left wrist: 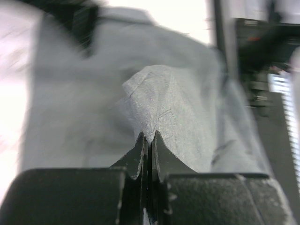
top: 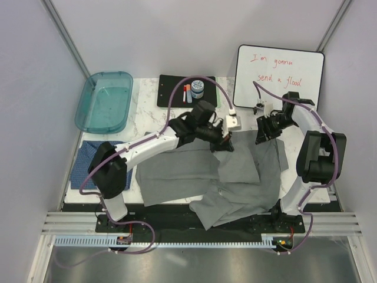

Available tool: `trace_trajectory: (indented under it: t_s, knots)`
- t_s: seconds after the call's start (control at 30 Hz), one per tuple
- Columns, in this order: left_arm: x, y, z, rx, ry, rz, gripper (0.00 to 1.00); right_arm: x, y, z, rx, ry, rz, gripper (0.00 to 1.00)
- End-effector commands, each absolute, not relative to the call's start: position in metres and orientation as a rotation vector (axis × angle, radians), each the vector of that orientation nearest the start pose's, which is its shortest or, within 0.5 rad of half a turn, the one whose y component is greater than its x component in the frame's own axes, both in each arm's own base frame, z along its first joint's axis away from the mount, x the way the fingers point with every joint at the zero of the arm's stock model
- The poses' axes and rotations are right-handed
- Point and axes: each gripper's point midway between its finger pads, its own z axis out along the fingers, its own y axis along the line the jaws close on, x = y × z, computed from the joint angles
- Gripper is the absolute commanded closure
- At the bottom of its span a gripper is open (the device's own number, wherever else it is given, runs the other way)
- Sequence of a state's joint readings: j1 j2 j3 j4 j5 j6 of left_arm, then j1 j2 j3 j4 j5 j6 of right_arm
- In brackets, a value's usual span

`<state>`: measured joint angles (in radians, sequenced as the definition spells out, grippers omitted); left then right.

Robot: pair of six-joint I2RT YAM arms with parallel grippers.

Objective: Fold and stack the long sleeve shirts
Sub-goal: Fold the shirt

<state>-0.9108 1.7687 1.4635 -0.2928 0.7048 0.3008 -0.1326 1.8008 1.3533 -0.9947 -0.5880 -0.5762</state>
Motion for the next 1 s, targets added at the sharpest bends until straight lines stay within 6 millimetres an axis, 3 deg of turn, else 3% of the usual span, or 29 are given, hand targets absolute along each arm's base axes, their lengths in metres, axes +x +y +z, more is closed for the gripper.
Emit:
trace_trajectory:
  t_s: [0.0,0.13,0.37,0.73,0.97]
  knots:
    - [0.286,-0.414,0.207,1.311,1.653,-0.916,0.96,0.336,0.036,0.097,-0.707,2.613,0.714,0.48]
    - [0.31,-0.368,0.172,1.24,1.775,-0.713,0.94,0.338,0.035,0.089,-0.711,2.634,0.728,0.47]
    - [0.328,-0.299,0.146,1.065,1.909,-0.495,0.93,0.344,0.028,0.068,-0.719,2.681,0.696,0.47]
    - [0.338,-0.25,0.141,0.989,1.909,-0.356,0.9,0.348,0.016,0.04,-0.714,2.745,0.608,0.49]
    - [0.348,-0.229,0.118,0.957,1.999,-0.295,0.87,0.361,0.017,0.054,-0.691,2.702,0.589,0.49]
